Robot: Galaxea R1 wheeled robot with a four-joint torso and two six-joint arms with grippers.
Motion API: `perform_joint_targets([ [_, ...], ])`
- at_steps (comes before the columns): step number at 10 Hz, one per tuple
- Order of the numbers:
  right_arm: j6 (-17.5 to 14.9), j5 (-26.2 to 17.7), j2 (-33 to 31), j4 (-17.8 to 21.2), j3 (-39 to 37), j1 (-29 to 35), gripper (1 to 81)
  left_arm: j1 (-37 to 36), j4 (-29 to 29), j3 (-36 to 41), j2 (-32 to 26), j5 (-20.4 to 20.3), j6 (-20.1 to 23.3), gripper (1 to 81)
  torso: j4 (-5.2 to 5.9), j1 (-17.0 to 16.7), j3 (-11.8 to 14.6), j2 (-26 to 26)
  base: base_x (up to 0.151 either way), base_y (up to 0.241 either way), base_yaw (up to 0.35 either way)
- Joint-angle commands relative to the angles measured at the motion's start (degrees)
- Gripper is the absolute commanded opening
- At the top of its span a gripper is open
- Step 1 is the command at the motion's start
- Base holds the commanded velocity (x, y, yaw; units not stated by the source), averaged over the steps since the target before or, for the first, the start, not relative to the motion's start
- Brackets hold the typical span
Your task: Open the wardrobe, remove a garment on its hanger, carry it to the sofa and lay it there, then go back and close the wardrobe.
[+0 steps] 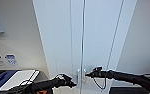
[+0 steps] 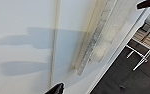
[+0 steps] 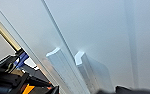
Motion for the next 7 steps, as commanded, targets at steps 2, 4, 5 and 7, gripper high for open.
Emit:
perform_joint_targets([
  [2, 0.2, 0.3, 3.5, 0.8, -3.0, 9.9, 81.1, -9.8, -0.6, -1.6, 1.8, 0.2, -0.2, 81.1, 0.0, 0.0, 0.0, 0.0, 0.0, 0.0, 0.0],
  [4, 0.2, 0.4, 4.4, 0.8, -3.7, 9.9, 81.1, -9.8, -0.5, -4.1, 4.2, 0.3, -0.2, 81.1, 0.0, 0.0, 0.0, 0.0, 0.0, 0.0, 0.0],
  [5, 0.2, 0.4, 4.5, 0.8, -4.3, 10.0, 81.1, -9.8, -0.5, -5.3, 5.0, 0.2, -0.1, 81.1, 0.0, 0.0, 0.0, 0.0, 0.0, 0.0, 0.0],
  [7, 0.2, 0.8, 4.8, 0.9, -4.8, 10.1, 81.1, -9.8, -0.5, -7.2, 6.7, -1.3, -0.1, 81.1, 0.0, 0.0, 0.0, 0.0, 0.0, 0.0, 0.0],
])
